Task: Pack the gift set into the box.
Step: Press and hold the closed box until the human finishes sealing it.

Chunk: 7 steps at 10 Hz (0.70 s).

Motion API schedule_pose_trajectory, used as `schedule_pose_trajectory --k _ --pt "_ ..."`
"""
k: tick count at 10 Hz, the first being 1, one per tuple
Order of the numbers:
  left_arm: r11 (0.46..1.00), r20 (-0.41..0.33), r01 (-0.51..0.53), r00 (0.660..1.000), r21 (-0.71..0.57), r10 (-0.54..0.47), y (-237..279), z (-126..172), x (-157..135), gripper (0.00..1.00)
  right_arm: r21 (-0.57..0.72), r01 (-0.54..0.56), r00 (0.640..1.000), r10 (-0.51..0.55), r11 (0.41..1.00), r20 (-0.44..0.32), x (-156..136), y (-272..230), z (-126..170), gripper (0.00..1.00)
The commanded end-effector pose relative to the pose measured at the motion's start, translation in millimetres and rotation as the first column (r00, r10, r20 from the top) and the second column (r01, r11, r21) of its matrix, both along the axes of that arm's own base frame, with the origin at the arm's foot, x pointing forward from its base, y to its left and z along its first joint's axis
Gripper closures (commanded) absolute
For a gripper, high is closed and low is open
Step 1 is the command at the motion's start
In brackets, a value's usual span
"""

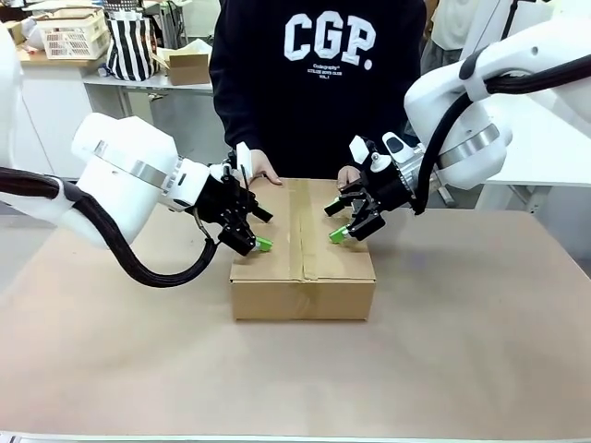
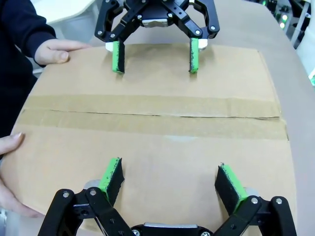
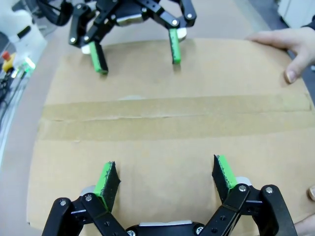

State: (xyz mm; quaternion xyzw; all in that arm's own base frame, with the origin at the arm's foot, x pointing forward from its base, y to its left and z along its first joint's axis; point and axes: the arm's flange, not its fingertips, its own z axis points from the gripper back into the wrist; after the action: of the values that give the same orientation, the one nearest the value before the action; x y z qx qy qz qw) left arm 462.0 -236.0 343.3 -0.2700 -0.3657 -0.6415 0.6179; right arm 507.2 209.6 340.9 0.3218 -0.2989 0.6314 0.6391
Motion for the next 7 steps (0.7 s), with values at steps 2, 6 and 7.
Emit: schedule_pose_trajectory --k 2,6,7 --pt "1.0 -0.086 0.012 0.996 0.024 -0.01 2 -19 1 0.0 0.0 0.0 1.0 0.0 1.0 0.0 0 0 0 0.0" --pt "1.0 -0.013 0.006 1.0 -0.004 -0.006 -1 -3 0 0.0 0.0 0.0 1.0 0.0 1.0 0.0 0 0 0 0.0" --pt "1.0 -0.013 0.006 1.0 -0.004 -0.006 -1 -3 0 0.0 0.0 0.0 1.0 0.0 1.0 0.0 0 0 0 0.0"
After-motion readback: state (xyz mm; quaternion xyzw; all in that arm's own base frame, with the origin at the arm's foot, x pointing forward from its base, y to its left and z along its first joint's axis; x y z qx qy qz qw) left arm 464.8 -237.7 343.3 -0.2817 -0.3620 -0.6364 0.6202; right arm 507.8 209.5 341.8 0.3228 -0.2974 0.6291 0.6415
